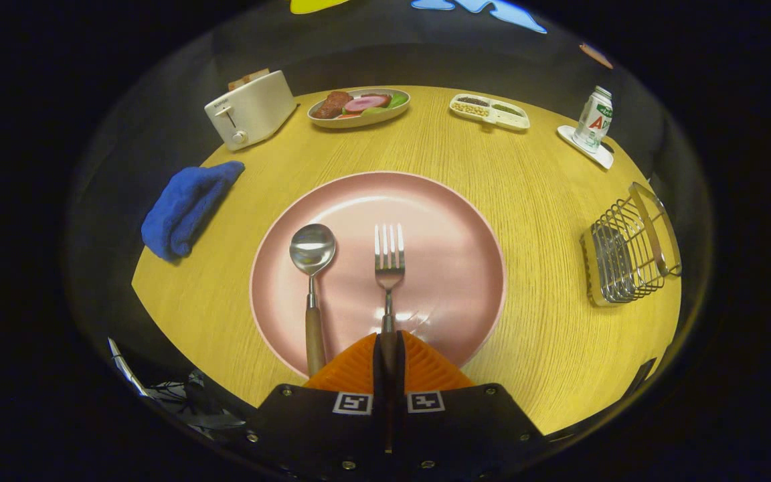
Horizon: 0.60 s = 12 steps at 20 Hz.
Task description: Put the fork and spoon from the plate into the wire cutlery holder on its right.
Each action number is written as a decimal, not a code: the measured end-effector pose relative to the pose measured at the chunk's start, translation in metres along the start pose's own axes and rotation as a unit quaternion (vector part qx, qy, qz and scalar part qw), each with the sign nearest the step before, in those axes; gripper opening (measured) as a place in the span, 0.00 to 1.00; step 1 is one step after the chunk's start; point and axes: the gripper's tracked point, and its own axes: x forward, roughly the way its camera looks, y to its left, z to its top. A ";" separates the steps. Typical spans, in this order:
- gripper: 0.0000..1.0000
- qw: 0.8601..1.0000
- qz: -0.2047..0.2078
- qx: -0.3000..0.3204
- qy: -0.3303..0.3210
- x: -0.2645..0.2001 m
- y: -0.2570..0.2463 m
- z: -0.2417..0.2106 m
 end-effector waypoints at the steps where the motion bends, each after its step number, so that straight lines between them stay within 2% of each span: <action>1: 0.05 1.000 -0.003 0.008 -0.006 -0.002 -0.003 0.003; 12: 0.05 0.995 -0.017 0.063 -0.075 -0.052 -0.050 0.047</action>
